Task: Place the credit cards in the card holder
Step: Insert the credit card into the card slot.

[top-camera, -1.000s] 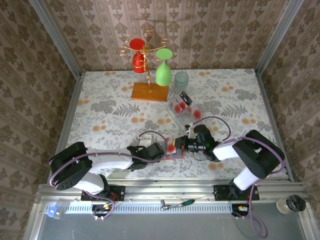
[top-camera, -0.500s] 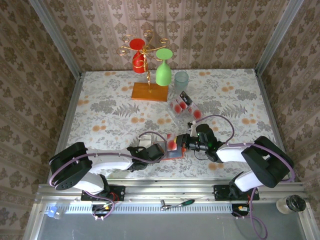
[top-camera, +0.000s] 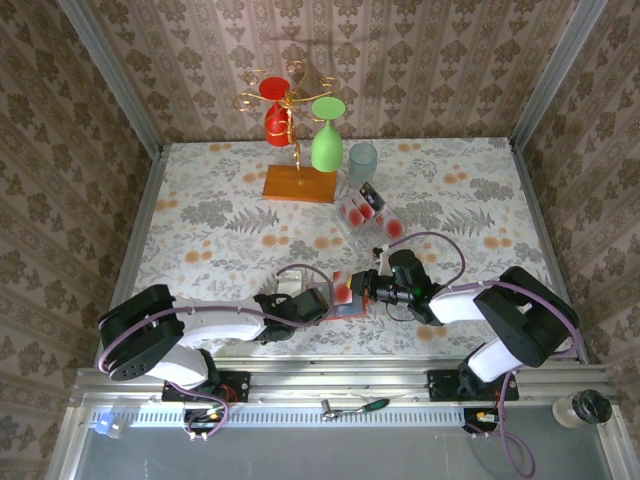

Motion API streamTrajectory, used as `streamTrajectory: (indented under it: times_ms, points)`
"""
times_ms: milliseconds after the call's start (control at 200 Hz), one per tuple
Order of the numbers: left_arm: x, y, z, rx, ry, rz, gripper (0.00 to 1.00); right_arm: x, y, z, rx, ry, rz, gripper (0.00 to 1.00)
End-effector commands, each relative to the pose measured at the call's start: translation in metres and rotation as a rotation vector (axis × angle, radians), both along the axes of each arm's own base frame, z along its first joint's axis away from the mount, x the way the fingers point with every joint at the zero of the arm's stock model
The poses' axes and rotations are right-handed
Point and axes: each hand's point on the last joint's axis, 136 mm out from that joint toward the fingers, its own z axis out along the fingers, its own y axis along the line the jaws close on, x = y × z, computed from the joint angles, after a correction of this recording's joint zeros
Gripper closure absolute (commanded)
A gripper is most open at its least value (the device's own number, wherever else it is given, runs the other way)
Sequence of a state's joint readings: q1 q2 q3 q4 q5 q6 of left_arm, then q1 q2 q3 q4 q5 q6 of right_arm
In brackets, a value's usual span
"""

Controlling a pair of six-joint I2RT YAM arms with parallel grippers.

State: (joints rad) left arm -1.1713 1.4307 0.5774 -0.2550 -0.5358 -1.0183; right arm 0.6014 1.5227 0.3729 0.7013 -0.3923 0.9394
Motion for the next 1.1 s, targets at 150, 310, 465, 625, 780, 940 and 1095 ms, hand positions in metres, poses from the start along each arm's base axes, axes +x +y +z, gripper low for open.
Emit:
streamTrajectory:
  times_ms: [150, 310, 465, 625, 780, 940, 1095]
  points:
    - [-0.006, 0.016, -0.006, 0.055, 0.015, 0.010, 0.00, 0.006, 0.008, 0.006, 0.015, -0.025, 0.000, 1.00]
    - [-0.007, 0.016, -0.007, 0.056, 0.017, 0.008, 0.00, 0.006, 0.012, 0.004, 0.026, -0.015, 0.002, 1.00]
    - [-0.007, 0.017, -0.007, 0.059, 0.017, 0.009, 0.00, 0.006, 0.015, 0.001, 0.028, -0.011, 0.004, 1.00]
    - [-0.007, 0.016, -0.007, 0.055, 0.016, 0.008, 0.00, 0.005, 0.015, 0.000, 0.028, -0.008, 0.007, 1.00]
    - [-0.005, 0.014, -0.003, 0.053, 0.007, 0.006, 0.00, 0.004, 0.014, -0.002, 0.024, -0.006, 0.004, 1.00]
    - [-0.002, 0.010, 0.008, 0.041, -0.014, -0.003, 0.00, 0.004, 0.014, -0.004, 0.020, 0.000, 0.003, 1.00]
    - [0.001, 0.007, 0.018, 0.025, -0.032, -0.012, 0.00, 0.003, 0.013, -0.010, 0.013, 0.009, 0.002, 1.00]
